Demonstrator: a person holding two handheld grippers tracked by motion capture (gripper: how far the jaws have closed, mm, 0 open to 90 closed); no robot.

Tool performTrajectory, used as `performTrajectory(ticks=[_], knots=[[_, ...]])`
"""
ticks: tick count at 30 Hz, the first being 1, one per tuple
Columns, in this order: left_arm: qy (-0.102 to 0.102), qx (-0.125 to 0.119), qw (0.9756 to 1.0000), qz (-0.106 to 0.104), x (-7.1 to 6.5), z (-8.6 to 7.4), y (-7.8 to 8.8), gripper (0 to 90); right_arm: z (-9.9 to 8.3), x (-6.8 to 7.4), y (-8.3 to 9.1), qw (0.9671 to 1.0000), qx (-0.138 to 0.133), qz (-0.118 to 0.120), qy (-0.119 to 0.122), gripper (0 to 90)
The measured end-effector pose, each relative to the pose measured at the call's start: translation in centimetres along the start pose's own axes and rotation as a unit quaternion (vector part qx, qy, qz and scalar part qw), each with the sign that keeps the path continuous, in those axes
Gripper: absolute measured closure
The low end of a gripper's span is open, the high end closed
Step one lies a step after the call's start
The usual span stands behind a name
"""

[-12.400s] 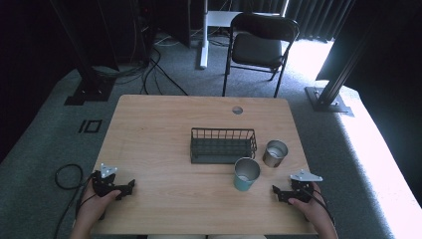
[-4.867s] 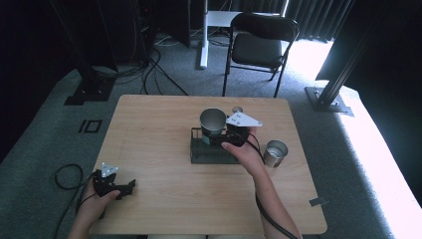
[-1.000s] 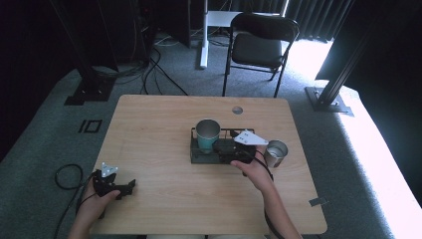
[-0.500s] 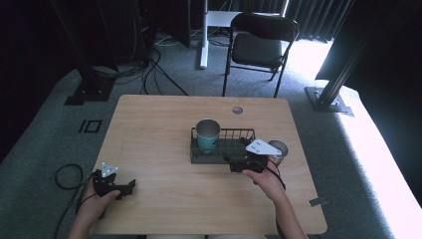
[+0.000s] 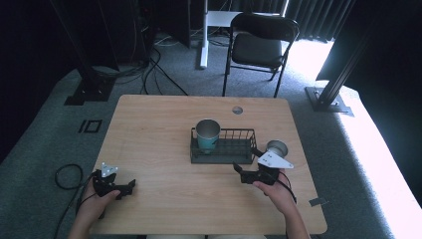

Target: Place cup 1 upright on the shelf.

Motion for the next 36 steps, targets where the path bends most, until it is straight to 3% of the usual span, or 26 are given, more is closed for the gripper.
performTrajectory(ticks=[8, 16, 21, 28, 36], knots=[[0.0, 0.0, 1.0, 0.0, 0.0, 0.0, 0.0, 0.5, -2.0, -0.9, 1.3, 0.9998, 0.008, -0.012, -0.015, 10.7], [0.0, 0.0, 1.0, 0.0, 0.0, 0.0, 0.0, 0.5, -4.9, -2.4, 2.6, 0.9985, 0.043, -0.027, -0.023, 10.7], [0.0, 0.0, 1.0, 0.0, 0.0, 0.0, 0.0, 0.5, -5.9, -3.7, 3.7, 0.9972, 0.044, -0.05, -0.033, 10.7], [0.0, 0.0, 1.0, 0.0, 0.0, 0.0, 0.0, 0.5, -7.9, -6.2, 5.6, 0.9928, 0.065, -0.089, -0.045, 10.7], [0.0, 0.0, 1.0, 0.0, 0.0, 0.0, 0.0, 0.5, -9.1, -6.9, 7.2, 0.9913, 0.096, -0.079, -0.044, 10.7]])
Point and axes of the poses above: each handheld gripper's, and its own axes: y roughly backward along the jaws, z roughly out of its top, x roughly to its left, the point moved 6 cm from there along -y, roughly forward along the jaws, and after that the axes turned 2 degrees about -y, right-handed, at the moved point
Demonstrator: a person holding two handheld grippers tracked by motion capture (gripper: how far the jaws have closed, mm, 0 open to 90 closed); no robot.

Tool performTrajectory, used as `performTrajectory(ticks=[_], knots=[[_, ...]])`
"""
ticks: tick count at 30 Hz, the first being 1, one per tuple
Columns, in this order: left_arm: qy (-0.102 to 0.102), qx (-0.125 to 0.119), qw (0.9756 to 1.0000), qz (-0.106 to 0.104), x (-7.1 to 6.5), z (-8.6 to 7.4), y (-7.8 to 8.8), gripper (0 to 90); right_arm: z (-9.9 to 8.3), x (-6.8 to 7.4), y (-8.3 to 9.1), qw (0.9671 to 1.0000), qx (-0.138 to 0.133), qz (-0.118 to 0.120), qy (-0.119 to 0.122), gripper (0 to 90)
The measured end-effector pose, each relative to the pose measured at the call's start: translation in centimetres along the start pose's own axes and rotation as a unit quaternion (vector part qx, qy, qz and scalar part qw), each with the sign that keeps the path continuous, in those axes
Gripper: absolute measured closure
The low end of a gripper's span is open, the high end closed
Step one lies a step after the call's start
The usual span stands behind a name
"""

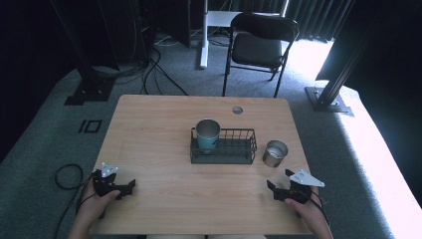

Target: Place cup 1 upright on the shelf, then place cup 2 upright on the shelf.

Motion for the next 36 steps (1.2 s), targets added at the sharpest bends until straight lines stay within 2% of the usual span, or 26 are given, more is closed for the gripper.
performTrajectory(ticks=[4, 9, 11, 15, 17, 21, 31, 36], knots=[[0.0, 0.0, 1.0, 0.0, 0.0, 0.0, 0.0, 0.5, -0.8, -0.2, 0.3, 0.9999, 0.01, 0.004, -0.003, 10.6], [0.0, 0.0, 1.0, 0.0, 0.0, 0.0, 0.0, 0.5, -1.5, -0.1, 0.4, 0.9994, 0.034, 0.011, 0.005, 10.7], [0.0, 0.0, 1.0, 0.0, 0.0, 0.0, 0.0, 0.5, -1.6, -0.1, 0.1, 0.9986, 0.051, 0.009, 0.007, 10.7], [0.0, 0.0, 1.0, 0.0, 0.0, 0.0, 0.0, 0.5, -1.7, -0.1, -0.1, 0.998, 0.062, 0.007, 0.008, 10.7], [0.0, 0.0, 1.0, 0.0, 0.0, 0.0, 0.0, 0.5, -1.7, -0.2, -0.1, 0.998, 0.063, 0.005, 0.001, 10.7], [0.0, 0.0, 1.0, 0.0, 0.0, 0.0, 0.0, 0.5, -1.5, -0.6, 0.0, 0.9985, 0.052, -0.003, -0.016, 10.7], [0.0, 0.0, 1.0, 0.0, 0.0, 0.0, 0.0, 0.5, -0.7, -1.4, -0.2, 0.9991, 0.027, -0.019, -0.027, 10.7], [0.0, 0.0, 1.0, 0.0, 0.0, 0.0, 0.0, 0.5, 0.1, -1.7, -0.5, 0.9987, 0.005, -0.024, -0.045, 10.7]])
Point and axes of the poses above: each handheld gripper's, and its own axes: y roughly backward along the jaws, z roughly out of its top, x roughly to its left, the point moved 6 cm from there along -y, roughly forward along the jaws, and after that the axes turned 2 degrees about -y, right-handed, at the moved point
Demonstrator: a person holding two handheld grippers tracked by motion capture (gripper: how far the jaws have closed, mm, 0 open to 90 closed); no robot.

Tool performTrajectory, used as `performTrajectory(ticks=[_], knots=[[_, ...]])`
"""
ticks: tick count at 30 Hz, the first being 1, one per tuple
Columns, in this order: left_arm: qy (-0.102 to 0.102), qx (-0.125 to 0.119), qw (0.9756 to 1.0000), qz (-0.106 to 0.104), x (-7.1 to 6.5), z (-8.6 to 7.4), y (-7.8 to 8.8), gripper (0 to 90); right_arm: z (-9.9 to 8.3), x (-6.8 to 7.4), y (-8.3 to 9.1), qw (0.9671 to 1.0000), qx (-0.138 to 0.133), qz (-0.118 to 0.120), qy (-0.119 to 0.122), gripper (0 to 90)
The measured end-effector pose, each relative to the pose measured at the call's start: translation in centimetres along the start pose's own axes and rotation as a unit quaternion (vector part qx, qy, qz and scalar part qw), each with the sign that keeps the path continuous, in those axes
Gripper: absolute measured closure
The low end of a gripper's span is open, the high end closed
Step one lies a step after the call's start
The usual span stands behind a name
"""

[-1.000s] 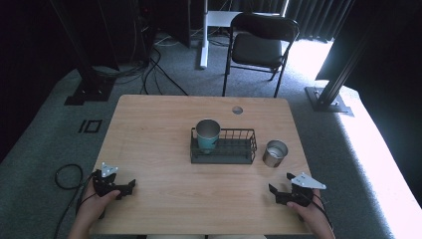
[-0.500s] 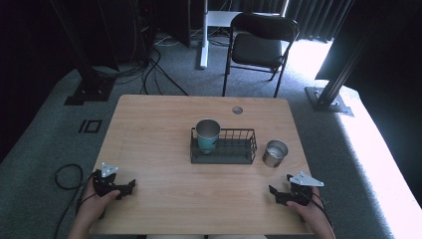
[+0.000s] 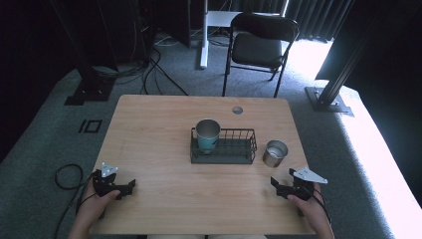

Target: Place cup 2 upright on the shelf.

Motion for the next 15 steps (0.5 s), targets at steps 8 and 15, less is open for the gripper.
performTrajectory(ticks=[8, 15], knots=[[0.0, 0.0, 1.0, 0.0, 0.0, 0.0, 0.0, 0.5, 0.9, -0.2, -0.5, 0.9998, -0.018, -0.004, -0.007, 10.8], [0.0, 0.0, 1.0, 0.0, 0.0, 0.0, 0.0, 0.5, 2.0, -0.5, -0.8, 0.9991, -0.038, -0.013, -0.016, 10.7]])
Point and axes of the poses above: each handheld gripper's, and its own axes: y roughly backward along the jaws, z roughly out of its top, x roughly to its left, the point moved 6 cm from there along -y, roughly forward along the jaws, and after that the axes turned 2 degrees about -y, right-handed, at the moved point
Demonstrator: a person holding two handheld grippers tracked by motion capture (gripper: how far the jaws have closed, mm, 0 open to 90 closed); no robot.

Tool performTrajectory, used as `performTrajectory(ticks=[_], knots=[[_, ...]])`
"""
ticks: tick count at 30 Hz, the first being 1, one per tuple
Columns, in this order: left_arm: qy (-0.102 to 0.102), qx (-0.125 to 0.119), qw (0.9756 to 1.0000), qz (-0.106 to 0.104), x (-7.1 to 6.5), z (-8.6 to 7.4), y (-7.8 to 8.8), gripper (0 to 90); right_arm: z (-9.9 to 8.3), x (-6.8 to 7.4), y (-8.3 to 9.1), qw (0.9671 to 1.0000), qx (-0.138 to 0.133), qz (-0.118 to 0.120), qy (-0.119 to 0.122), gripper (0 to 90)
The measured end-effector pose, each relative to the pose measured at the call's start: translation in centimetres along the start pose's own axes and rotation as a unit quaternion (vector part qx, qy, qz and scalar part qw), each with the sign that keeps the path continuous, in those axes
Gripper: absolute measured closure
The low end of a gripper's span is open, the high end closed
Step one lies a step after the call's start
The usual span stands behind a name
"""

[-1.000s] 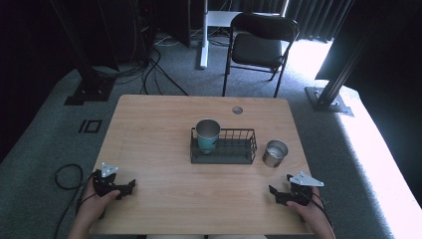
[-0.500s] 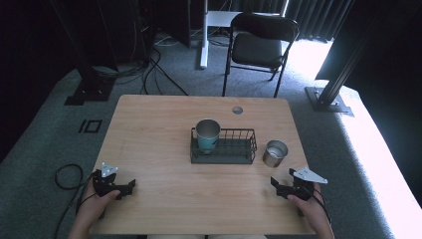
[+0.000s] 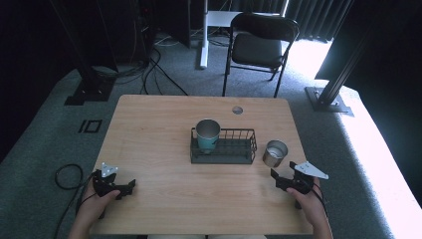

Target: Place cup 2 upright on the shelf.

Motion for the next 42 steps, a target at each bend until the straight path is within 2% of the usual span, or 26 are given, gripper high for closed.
performTrajectory(ticks=[3, 12, 17, 29, 42], knots=[[0.0, 0.0, 1.0, 0.0, 0.0, 0.0, 0.0, 0.5, 0.3, -0.1, -0.2, 1.0, -0.002, -0.005, 0.006, 10.7], [0.0, 0.0, 1.0, 0.0, 0.0, 0.0, 0.0, 0.5, 1.6, -0.7, -1.0, 0.9995, -0.022, -0.021, 0.002, 10.7], [0.0, 0.0, 1.0, 0.0, 0.0, 0.0, 0.0, 0.5, 2.1, -1.1, -1.5, 0.9988, -0.033, -0.033, -0.011, 10.7], [0.0, 0.0, 1.0, 0.0, 0.0, 0.0, 0.0, 0.5, 2.3, -1.2, -3.0, 0.9986, -0.035, -0.036, -0.017, 10.6], [0.0, 0.001, 1.0, 0.0, 0.0, 0.0, 0.0, 0.5, 3.1, -0.8, -4.2, 0.9987, -0.04, -0.031, -0.002, 10.6]])
Point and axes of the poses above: each handheld gripper's, and its own axes: y roughly backward along the jaws, z roughly out of its top, x roughly to its left, the point moved 6 cm from there along -y, roughly forward along the jaws, and after that the axes turned 2 degrees about -y, right-handed, at the moved point
